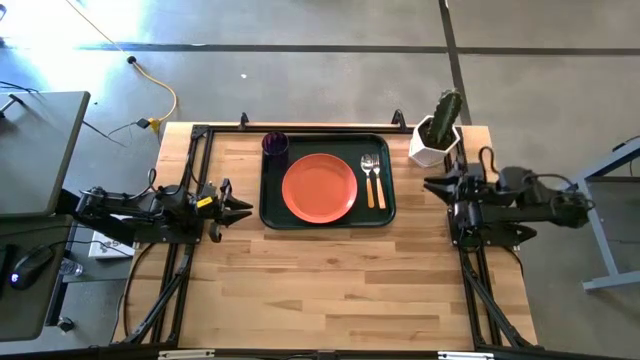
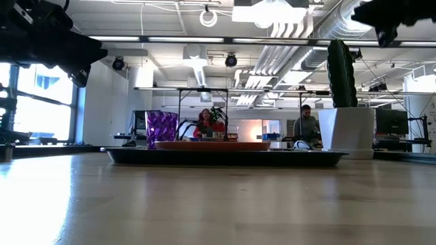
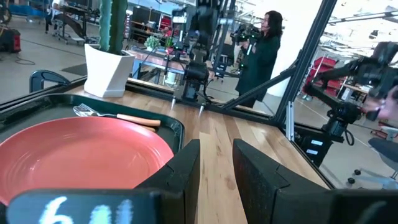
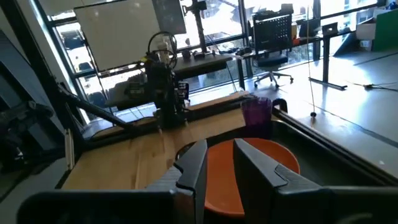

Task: Pick and place plate/cup/fork/spoon on tray
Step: Return to Home Position

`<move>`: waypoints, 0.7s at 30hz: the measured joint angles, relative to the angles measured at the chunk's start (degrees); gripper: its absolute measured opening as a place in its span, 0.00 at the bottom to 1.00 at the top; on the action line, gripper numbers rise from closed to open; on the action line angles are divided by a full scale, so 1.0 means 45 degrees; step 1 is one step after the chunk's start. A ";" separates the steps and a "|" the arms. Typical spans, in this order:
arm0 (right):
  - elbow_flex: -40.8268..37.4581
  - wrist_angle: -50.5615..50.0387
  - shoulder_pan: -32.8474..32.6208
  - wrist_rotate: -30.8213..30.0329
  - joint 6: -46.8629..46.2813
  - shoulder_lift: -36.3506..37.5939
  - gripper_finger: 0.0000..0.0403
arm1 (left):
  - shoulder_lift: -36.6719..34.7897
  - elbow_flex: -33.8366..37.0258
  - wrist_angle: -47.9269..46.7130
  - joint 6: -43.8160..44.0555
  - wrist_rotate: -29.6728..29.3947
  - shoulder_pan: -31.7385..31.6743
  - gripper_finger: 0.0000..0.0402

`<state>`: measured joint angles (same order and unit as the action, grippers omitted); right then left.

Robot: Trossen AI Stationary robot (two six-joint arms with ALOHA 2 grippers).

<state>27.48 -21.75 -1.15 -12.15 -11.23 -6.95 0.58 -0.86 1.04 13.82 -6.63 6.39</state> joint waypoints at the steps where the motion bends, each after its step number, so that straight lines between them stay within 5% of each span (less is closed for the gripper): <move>1: -0.0467 0.0080 0.0000 0.0009 -0.0070 0.0422 0.17 | 0.0000 0.0000 0.0000 0.0005 0.0000 0.0000 0.21; 4: -0.1802 0.0363 0.0000 0.0074 -0.0267 0.1544 0.17 | 0.0000 -0.0005 -0.0001 -0.0001 0.0000 0.0000 0.21; 21: -0.5468 0.4057 -0.0005 -0.0109 -0.2091 0.0983 0.17 | 0.0170 -0.0019 0.0019 0.0006 0.0010 0.0000 0.21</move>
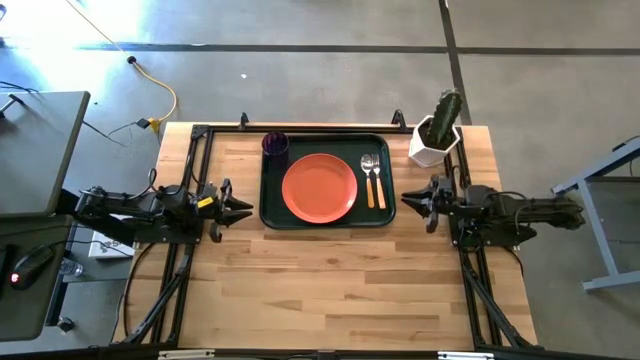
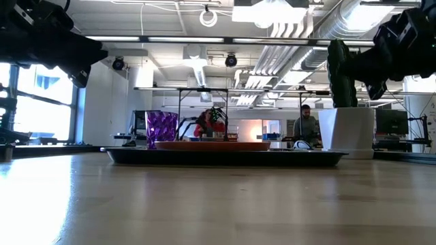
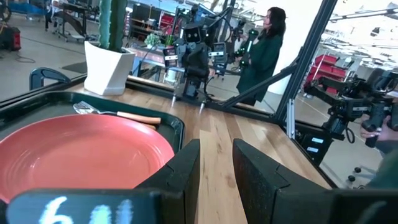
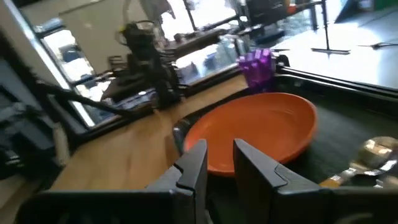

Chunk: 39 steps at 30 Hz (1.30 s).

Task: Pick and place plate/cup/fork/spoon on tray
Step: Return to Home Position

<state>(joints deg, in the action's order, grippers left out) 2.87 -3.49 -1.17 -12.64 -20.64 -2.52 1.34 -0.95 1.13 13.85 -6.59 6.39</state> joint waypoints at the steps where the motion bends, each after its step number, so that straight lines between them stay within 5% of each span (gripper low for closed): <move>1: 0.0000 -0.0077 0.0005 -0.0239 -0.0053 -0.0002 0.17 | 0.0000 0.0000 0.0004 0.0000 -0.0004 0.0000 0.21; 39: 0.0005 -0.0111 0.0003 -0.0328 -0.0317 -0.0029 0.17 | -0.0005 0.0000 0.0000 -0.0005 -0.0005 0.0000 0.21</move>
